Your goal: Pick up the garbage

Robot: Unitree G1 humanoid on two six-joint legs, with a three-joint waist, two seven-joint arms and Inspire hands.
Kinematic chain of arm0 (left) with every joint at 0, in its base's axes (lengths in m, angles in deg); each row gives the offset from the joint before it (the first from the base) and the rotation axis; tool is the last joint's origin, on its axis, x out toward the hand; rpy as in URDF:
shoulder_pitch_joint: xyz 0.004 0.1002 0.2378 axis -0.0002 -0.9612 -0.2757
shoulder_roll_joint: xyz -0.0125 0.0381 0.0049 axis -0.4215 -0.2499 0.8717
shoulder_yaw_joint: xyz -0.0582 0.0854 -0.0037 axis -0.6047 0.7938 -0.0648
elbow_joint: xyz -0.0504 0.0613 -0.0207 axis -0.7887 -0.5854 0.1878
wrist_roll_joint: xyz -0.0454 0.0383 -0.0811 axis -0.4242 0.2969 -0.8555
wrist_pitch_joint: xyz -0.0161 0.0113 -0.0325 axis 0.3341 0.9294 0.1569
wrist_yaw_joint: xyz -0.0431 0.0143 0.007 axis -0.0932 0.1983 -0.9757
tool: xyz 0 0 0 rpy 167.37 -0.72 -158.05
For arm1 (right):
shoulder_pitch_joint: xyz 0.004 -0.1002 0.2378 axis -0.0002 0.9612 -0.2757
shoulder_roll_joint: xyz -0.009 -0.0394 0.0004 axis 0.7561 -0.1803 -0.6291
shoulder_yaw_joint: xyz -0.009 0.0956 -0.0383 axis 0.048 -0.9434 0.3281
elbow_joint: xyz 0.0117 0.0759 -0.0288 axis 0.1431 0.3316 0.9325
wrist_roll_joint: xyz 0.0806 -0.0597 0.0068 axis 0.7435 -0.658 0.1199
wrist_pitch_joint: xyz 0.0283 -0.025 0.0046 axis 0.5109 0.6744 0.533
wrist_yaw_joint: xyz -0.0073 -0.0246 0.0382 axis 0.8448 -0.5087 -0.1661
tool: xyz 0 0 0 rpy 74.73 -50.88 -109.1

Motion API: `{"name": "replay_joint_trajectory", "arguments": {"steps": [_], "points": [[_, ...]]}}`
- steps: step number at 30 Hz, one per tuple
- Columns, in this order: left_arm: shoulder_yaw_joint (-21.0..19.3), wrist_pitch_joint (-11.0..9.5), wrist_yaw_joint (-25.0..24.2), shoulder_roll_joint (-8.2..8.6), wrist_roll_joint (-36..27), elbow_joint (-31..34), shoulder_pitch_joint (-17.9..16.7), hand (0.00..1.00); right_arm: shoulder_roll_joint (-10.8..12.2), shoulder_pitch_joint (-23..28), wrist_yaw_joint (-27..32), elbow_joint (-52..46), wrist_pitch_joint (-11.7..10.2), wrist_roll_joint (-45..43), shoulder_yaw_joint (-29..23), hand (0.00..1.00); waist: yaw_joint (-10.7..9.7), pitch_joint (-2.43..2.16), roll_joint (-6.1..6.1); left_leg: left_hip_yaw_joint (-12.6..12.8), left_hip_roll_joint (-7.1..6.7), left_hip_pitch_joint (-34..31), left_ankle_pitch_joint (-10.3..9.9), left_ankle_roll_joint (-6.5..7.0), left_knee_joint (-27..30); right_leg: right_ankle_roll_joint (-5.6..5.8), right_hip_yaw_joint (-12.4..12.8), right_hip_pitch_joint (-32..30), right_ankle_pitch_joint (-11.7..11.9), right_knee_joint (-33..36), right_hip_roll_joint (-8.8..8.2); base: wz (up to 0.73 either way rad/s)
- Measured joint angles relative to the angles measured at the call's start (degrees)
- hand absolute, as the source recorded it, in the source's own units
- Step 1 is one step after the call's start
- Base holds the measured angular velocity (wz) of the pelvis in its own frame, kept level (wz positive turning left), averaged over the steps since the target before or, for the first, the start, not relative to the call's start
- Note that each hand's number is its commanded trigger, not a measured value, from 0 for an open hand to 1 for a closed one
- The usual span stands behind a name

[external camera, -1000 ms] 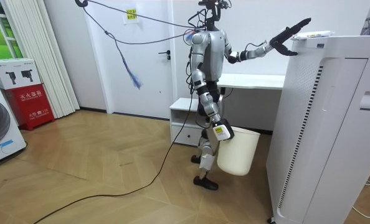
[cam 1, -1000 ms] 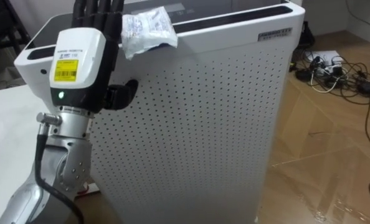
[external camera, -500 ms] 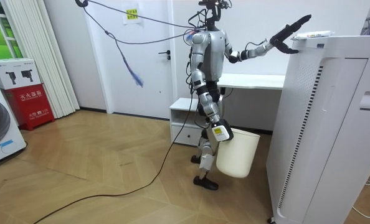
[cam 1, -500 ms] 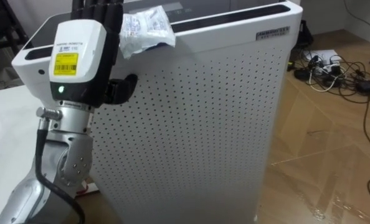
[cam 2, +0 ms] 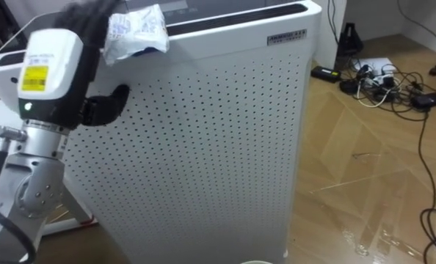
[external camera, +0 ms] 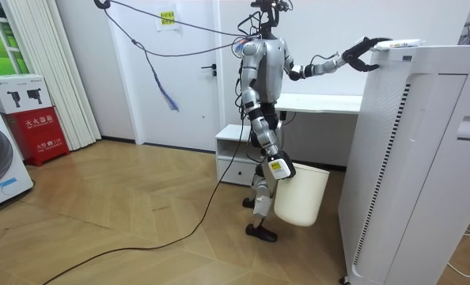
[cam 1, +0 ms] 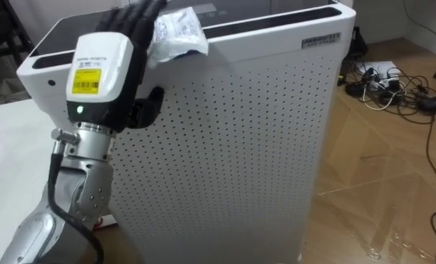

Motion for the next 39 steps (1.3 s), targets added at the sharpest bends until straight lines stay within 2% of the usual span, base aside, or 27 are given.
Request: {"name": "replay_joint_trajectory", "arguments": {"steps": [3, 7, 9, 10, 13, 17, 18, 20, 21, 23, 25, 31, 33, 35, 37, 39], "points": [[0.1, 1.0, 0.3, -0.90, 0.0, -0.1, 1.5, 1.00, -0.3, -0.1, -0.3, 0.0, 0.1, 0.0, 0.0, 1.00, -0.2, -0.21, 0.52, 0.0, 0.02, -0.1, 0.2, 0.24, 0.0, 0.03, 0.0, 0.3, 0.7, -0.9, -0.02, 0.00], [1.1, 2.1, 1.3, -2.56, 0.0, -0.4, 3.1, 1.00, -0.5, 0.0, -0.3, 0.0, 0.1, 0.0, 0.0, 1.00, -1.2, -0.10, 1.10, 0.1, -0.06, 0.5, 0.2, 0.26, -0.1, 0.11, 0.0, 0.9, 0.9, -0.8, -0.15, -0.01], [1.6, 2.9, 1.6, -2.58, 0.1, -0.9, 3.6, 1.00, -0.5, 0.1, -0.2, 0.0, 0.1, 0.2, 0.1, 1.00, -1.2, -0.06, 1.13, 0.2, -0.11, 0.7, 0.2, 0.26, -0.1, 0.13, 0.2, 1.0, 0.9, -0.7, -0.14, -0.05], [2.0, 3.1, 1.6, -2.62, 0.4, -1.4, 4.5, 1.00, -0.6, 0.1, -0.2, 0.0, 0.1, 0.2, 0.1, 1.00, -1.2, 0.09, 1.00, 0.3, -0.16, 0.7, 0.2, 0.26, -0.1, 0.17, 0.3, 0.9, 0.9, -0.7, -0.15, -0.05], [2.4, 3.1, 1.6, -3.18, 0.5, -1.8, 5.5, 1.00, -0.7, 0.1, -0.2, 0.0, 0.1, 0.4, 0.2, 1.00, -1.3, 0.26, 1.10, 0.3, -0.27, 0.6, 0.2, 0.28, -0.1, 0.29, 0.6, 0.8, 0.8, -0.8, -0.16, -0.01], [2.7, 3.1, 2.2, -3.34, 0.5, -1.6, 5.8, 1.00, -0.9, 0.1, -0.2, 0.0, 0.1, 0.2, 0.2, 1.00, -1.4, 0.19, 1.23, 0.3, -0.36, 0.5, 0.2, 0.33, 0.0, 0.32, 0.6, 0.3, 0.8, -0.7, -0.24, 0.00], [3.0, 3.1, 2.3, -3.34, 0.5, -1.2, 5.8, 1.00, -1.0, 0.1, -0.2, 0.0, 0.1, 0.2, 0.2, 1.00, -1.4, 0.02, 1.47, 0.3, -0.38, 0.4, 0.2, 0.33, 0.0, 0.32, 0.6, 0.2, 0.8, -0.7, -0.26, 0.00], [3.7, 3.1, 2.4, -3.32, 0.5, -0.8, 5.8, 1.00, -1.0, 0.1, -0.2, 0.0, 0.1, 0.1, 0.2, 1.00, -1.5, 0.13, 1.32, 0.3, -0.38, 0.3, 0.2, 0.33, -0.1, 0.32, 0.6, 0.2, 0.8, -0.5, -0.26, 0.00], [4.0, 3.1, 2.5, -3.32, 0.4, -0.6, 5.8, 1.00, -1.0, 0.1, -0.2, 0.0, 0.1, 0.2, 0.2, 1.00, -1.6, -0.15, 1.72, 0.2, -0.38, 0.2, 0.2, 0.33, -0.1, 0.31, 0.6, 0.4, 0.8, -0.5, -0.25, 0.00], [4.3, 3.0, 2.8, -3.32, 0.3, -0.6, 5.8, 1.00, -1.0, 0.1, -0.2, 0.0, 0.1, 0.2, 0.2, 1.00, -1.8, -0.04, 1.56, 0.2, -0.38, 0.3, 0.2, 0.33, -0.1, 0.32, 0.6, 0.6, 0.8, -0.7, -0.26, 0.00], [4.3, 2.6, 3.1, -3.34, -0.6, -0.6, 5.8, 1.00, -1.0, 0.1, -0.2, 0.0, 0.1, 0.6, 0.3, 1.00, -1.9, 0.21, 1.21, 0.2, -0.38, 0.6, 0.2, 0.33, -0.2, 0.34, 0.6, 1.0, 0.8, -1.0, -0.28, 0.00], [4.6, 0.9, 3.8, -3.16, -5.0, 1.0, 5.8, 1.00, -1.0, -0.1, -0.1, 0.0, 0.1, 3.8, 2.0, 1.00, -2.0, 0.39, 0.94, 0.4, -0.38, 0.3, 0.2, 0.33, -0.2, 0.55, 0.5, 1.0, 1.1, -1.7, -0.37, 0.00], [4.6, 0.5, 3.7, -3.12, -5.4, 2.2, 5.8, 1.00, -1.0, -0.1, -0.1, 0.0, 0.0, 4.9, 2.6, 1.00, -1.4, 0.60, 0.62, 0.4, -0.38, 0.2, 0.2, 0.33, -0.1, 0.55, 0.5, 0.8, 1.1, -1.7, -0.36, -0.02], [4.7, -0.3, 3.5, -2.90, -5.8, 3.9, 5.7, 1.00, -0.9, 0.0, -0.1, 0.3, 0.0, 5.0, 2.6, 1.00, -1.0, 0.53, 0.32, 0.3, -0.39, -0.1, 0.2, 0.33, -0.1, 0.54, 0.5, 0.3, 1.1, -1.6, -0.37, 0.00], [4.7, -1.7, 3.3, -1.51, -5.9, 7.4, 3.6, 1.00, -0.3, -0.1, -0.1, 0.4, -0.2, 4.6, 2.6, 1.00, -0.9, 0.50, 0.07, 0.2, -0.39, -0.3, 0.2, 0.33, -0.1, 0.54, 0.4, 0.1, 1.1, -1.6, -0.38, 0.00], [5.8, -2.7, 3.2, -0.24, -5.9, 9.4, 3.0, 1.00, 0.2, -0.2, 0.0, 0.4, -0.4, 4.7, 2.7, 1.00, -0.9, 0.53, -0.19, 0.1, -0.39, -0.5, 0.2, 0.33, -0.1, 0.54, 0.4, 0.1, 1.1, -1.8, -0.39, 0.00]]}}
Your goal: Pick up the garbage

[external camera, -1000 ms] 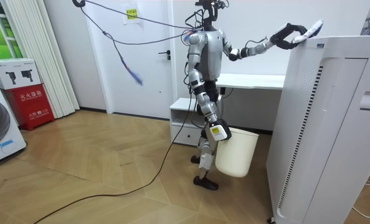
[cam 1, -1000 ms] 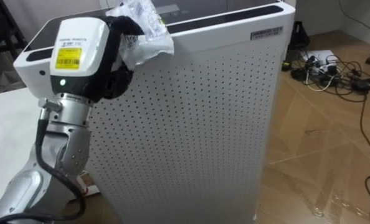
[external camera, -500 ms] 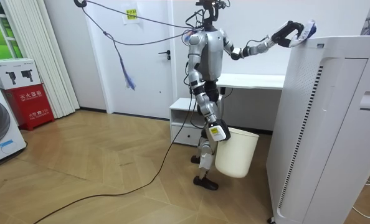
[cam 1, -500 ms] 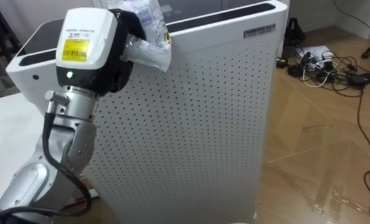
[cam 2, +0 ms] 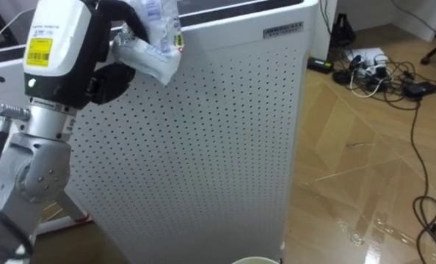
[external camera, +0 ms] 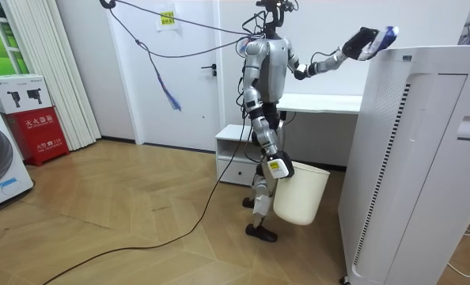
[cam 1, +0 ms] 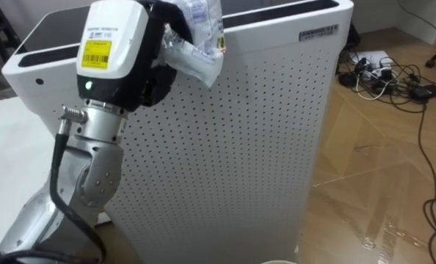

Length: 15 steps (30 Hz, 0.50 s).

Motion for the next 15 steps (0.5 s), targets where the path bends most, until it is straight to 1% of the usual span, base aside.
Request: {"name": "replay_joint_trajectory", "arguments": {"steps": [2, 3, 4, 5, 7, 9, 11, 13, 15], "points": [[1.6, -0.4, -1.2, 1.23, 0.0, 2.0, 0.0, 1.00, 0.2, -0.6, 0.2, 0.7, -0.2, 0.5, 1.7, 1.00, 0.0, -0.06, -0.57, -0.1, 0.00, 0.0, 0.0, 0.00, 0.0, 0.00, 0.0, 0.0, 0.0, 0.0, -0.01, 0.00], [2.6, -1.0, -2.1, 1.90, -0.1, 3.7, 0.0, 1.00, 0.5, -1.3, 0.2, 1.5, -0.2, 0.6, 2.6, 1.00, 0.1, -0.11, -1.12, -0.2, 0.00, -0.2, 0.0, 0.00, 0.0, 0.00, 0.0, 0.0, 0.0, 0.0, 0.00, 0.00], [3.2, -2.1, -3.0, 2.35, -0.2, 5.4, -0.1, 1.00, 0.7, -1.8, 0.1, 1.9, -0.2, 0.6, 3.3, 1.00, 0.1, -0.14, -1.58, -0.2, 0.00, -0.1, 0.0, 0.00, 0.0, -0.01, 0.0, 0.1, 0.0, 0.0, 0.00, 0.00], [3.3, -2.8, -3.4, 2.69, -0.3, 6.0, -0.1, 1.00, 0.7, -1.9, -0.2, 1.9, -0.2, 0.6, 3.4, 1.00, 0.1, -0.14, -1.78, -0.2, 0.00, -0.1, 0.0, 0.00, 0.0, -0.01, 0.0, 0.1, 0.0, 0.0, 0.00, 0.00], [3.5, -4.9, -4.6, 3.74, -0.5, 7.6, -0.1, 1.00, 0.8, -2.1, -0.4, 1.9, -0.4, 0.5, 3.9, 1.00, 0.1, -0.40, -2.43, -0.2, 0.00, 0.1, 0.0, 0.00, 0.0, 0.00, 0.0, 0.3, 0.0, 0.0, -0.01, 0.00], [3.6, -5.7, -5.1, 3.95, -0.8, 8.1, -0.2, 1.00, 0.9, -2.2, -0.4, 1.9, -0.4, -0.1, 4.2, 1.00, 0.3, -0.51, -2.76, -0.1, 0.00, 0.1, 0.0, 0.00, 0.0, -0.01, 0.0, 0.3, 0.0, 0.0, -0.01, 0.02], [3.9, -5.9, -6.0, 3.91, -1.1, 8.1, -1.0, 1.00, 0.8, -2.3, -0.4, 1.9, -0.4, 0.1, 4.3, 1.00, 0.5, -0.56, -2.83, 0.0, 0.00, 0.1, 0.0, 0.00, 0.1, -0.01, -0.4, 0.4, 0.0, 0.0, -0.13, 0.06], [5.3, -6.2, -7.2, 3.91, -1.1, 8.0, -2.5, 1.00, 0.8, -2.4, -0.3, 1.9, -0.4, 0.2, 4.5, 1.00, 1.0, -0.55, -2.83, -0.1, -0.02, 0.0, 0.0, 0.00, 0.1, -0.03, -0.8, 0.3, 0.0, 0.1, -0.29, 0.08], [5.8, -7.1, -8.1, 4.12, -1.2, 7.4, -3.8, 1.00, 0.8, -2.8, -0.2, 1.9, -0.4, 0.2, 4.8, 1.00, 1.6, -0.54, -2.84, -0.1, -0.05, -0.4, 0.0, 0.00, 0.3, -0.03, -1.5, 0.1, 0.0, 0.3, -0.54, 0.10]]}}
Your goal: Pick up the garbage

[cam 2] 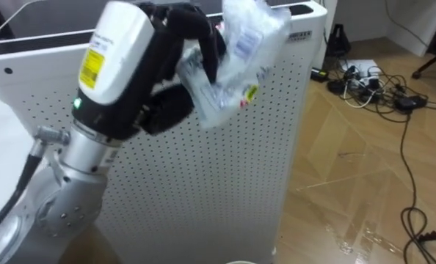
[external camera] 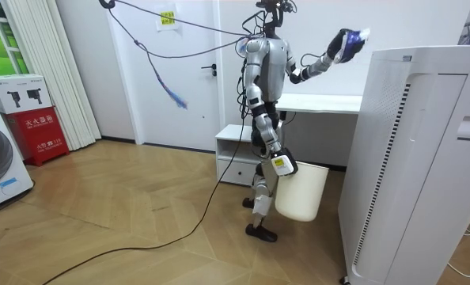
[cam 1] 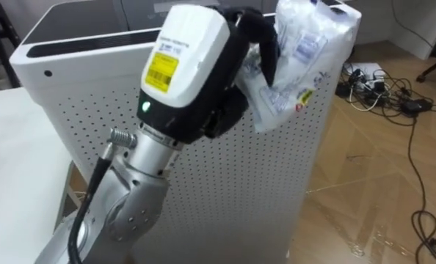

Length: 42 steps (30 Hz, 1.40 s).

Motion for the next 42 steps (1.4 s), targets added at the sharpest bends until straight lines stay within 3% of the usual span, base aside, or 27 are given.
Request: {"name": "replay_joint_trajectory", "arguments": {"steps": [6, 10, 14, 18, 28, 33, 34, 35, 42], "points": [[1.0, -0.4, -3.0, 1.78, -3.9, -1.9, -6.7, 1.00, 0.4, -2.3, -0.1, 0.0, 0.0, -0.3, 1.4, 1.00, 0.3, 0.24, -0.55, -1.3, -0.11, -2.2, 0.0, 0.01, 1.5, -0.04, -1.6, -1.1, 0.0, 0.2, -0.59, 0.18], [4.7, -1.1, -5.5, 2.25, -7.7, -13.0, -8.9, 1.00, 1.0, -3.1, 0.1, 0.0, -0.2, -0.6, 2.4, 1.00, 0.3, 0.46, -1.14, -1.6, -0.13, -3.2, 0.2, 0.29, 1.5, -0.11, -2.3, -1.2, 0.1, -0.1, -0.72, 0.12], [7.5, -0.8, -8.2, 2.52, -8.6, -18.4, -11.3, 1.00, 1.4, -3.9, 0.2, 0.1, -0.5, -0.1, 4.4, 1.00, 0.3, 0.42, -2.31, -1.6, -0.19, -5.5, 0.2, 0.37, 1.8, -0.17, -2.7, -3.7, 0.3, 0.4, -0.99, 0.02], [8.9, -0.5, -12.8, 5.37, -11.7, -26.6, -13.5, 1.00, 1.6, -5.1, 0.0, 0.3, -0.6, -0.3, 4.6, 1.00, 1.2, 0.41, -2.52, -1.7, -0.17, -7.4, 0.3, 0.50, 2.0, -0.23, -3.3, -5.7, 0.5, 0.7, -1.06, -0.02], [15.1, 0.7, -25.6, 6.00, -18.4, -43.3, -14.1, 1.00, 3.0, -9.4, 0.0, 4.4, -1.1, -0.2, 6.2, 1.00, 1.4, 0.46, -2.51, -1.9, -0.27, -10.4, 0.4, 0.71, 2.0, -0.40, -4.9, -8.3, 0.6, 0.8, -1.57, 0.03], [15.8, 1.1, -29.5, 6.70, -18.4, -47.0, -14.1, 1.00, 3.7, -9.4, -0.1, 5.1, -1.7, -0.3, 6.4, 1.00, 1.5, 0.59, -2.14, -1.8, -0.31, -12.2, 0.4, 0.71, 3.0, -0.46, -5.0, -9.8, 0.8, 0.8, -1.70, 0.01], [15.7, 1.2, -30.1, 7.02, -18.2, -48.0, -14.1, 0.55, 3.7, -9.4, -0.1, 5.2, -1.8, -0.3, 6.7, 1.00, 1.6, 0.63, -2.03, -1.7, -0.29, -12.8, 0.4, 0.71, 3.0, -0.54, -5.0, -10.4, 0.9, 0.8, -1.69, -0.03], [15.7, 1.2, -30.4, 7.13, -18.2, -48.5, -14.2, 0.00, 3.8, -9.5, -0.2, 5.4, -1.8, -0.4, 6.6, 1.00, 1.7, 0.62, -2.00, -1.6, -0.28, -13.1, 0.4, 0.71, 3.1, -0.57, -5.0, -10.8, 0.9, 0.9, -1.68, -0.07], [15.1, 1.3, -32.7, 7.19, -13.3, -48.7, -16.4, 0.00, 4.7, -10.6, -0.8, 7.1, -2.2, -1.6, 6.1, 1.00, 1.7, 0.73, -1.79, -0.5, -0.32, -16.4, 0.4, 0.71, 3.9, -0.82, -4.9, -14.9, 1.1, 2.7, -1.84, -0.08]]}}
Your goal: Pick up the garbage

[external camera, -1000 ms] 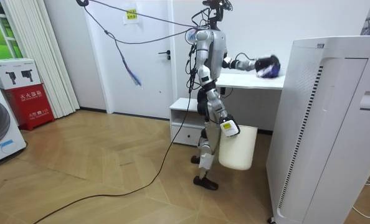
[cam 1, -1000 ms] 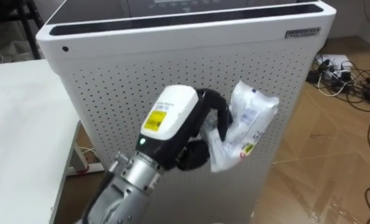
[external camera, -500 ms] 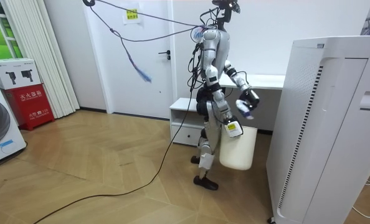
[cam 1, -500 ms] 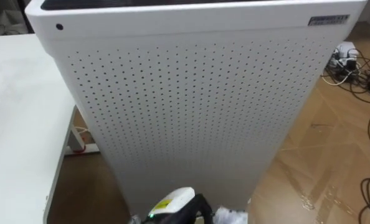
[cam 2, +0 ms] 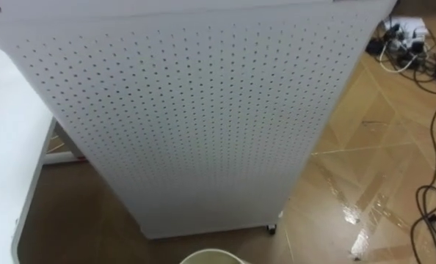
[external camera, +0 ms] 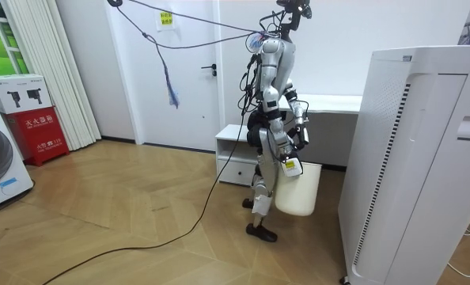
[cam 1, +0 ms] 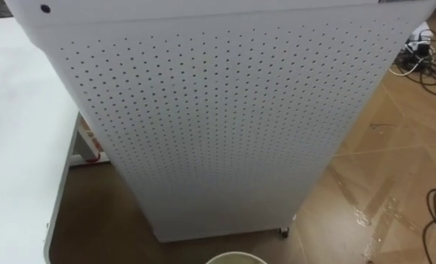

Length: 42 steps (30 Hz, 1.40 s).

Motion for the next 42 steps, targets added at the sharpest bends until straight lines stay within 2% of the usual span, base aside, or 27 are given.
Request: {"name": "replay_joint_trajectory", "arguments": {"steps": [3, 7, 13, 21, 42], "points": [[-0.4, -0.1, 0.0, 0.00, 0.1, -0.9, -0.3, 0.00, 0.3, -0.2, 0.0, 0.1, -0.2, -0.6, 0.0, 1.00, 0.1, 0.05, -0.02, 0.4, -0.04, 0.0, 0.0, -0.02, 0.0, -0.10, 0.2, -0.4, 0.1, 0.2, -0.01, -0.07], [-1.1, -0.2, 0.5, 1.06, 0.1, -3.5, -0.6, 0.00, 0.4, -0.2, -0.2, 0.2, -1.1, -0.8, 0.0, 1.00, 0.1, 0.11, -0.09, 0.6, -0.14, 0.0, 0.0, 0.00, 0.0, -0.13, 0.3, -0.4, 0.1, 0.3, -0.12, -0.01], [-1.7, -0.2, 1.6, 1.24, 0.2, -5.5, -0.6, 0.00, 0.6, -0.2, -0.9, 0.3, -1.4, -0.9, -0.1, 1.00, -0.1, 0.28, -0.35, 0.7, -0.16, -0.6, 0.0, 0.01, 0.0, -0.12, 0.3, -1.0, 0.1, 0.2, -0.16, 0.00], [-3.2, -0.2, 2.8, 1.34, 6.6, -5.5, -0.6, 0.00, 0.7, 0.5, -2.4, 1.8, -2.4, -0.8, 0.0, 1.00, -0.3, 0.44, -0.67, 0.7, -0.13, -1.0, 0.0, 0.01, 0.0, -0.12, -0.1, -1.3, 0.1, 0.0, -0.14, 0.00], [-3.3, -0.2, 3.8, 3.25, 7.5, -14.4, -0.2, 0.00, 0.8, 1.4, -2.6, 1.8, -2.5, -0.5, 0.0, 1.00, -0.3, 0.06, -0.74, 0.5, -0.40, -0.7, 0.1, 0.06, 0.2, -0.26, -3.1, -0.9, 0.2, 0.3, -1.17, 0.00]]}}
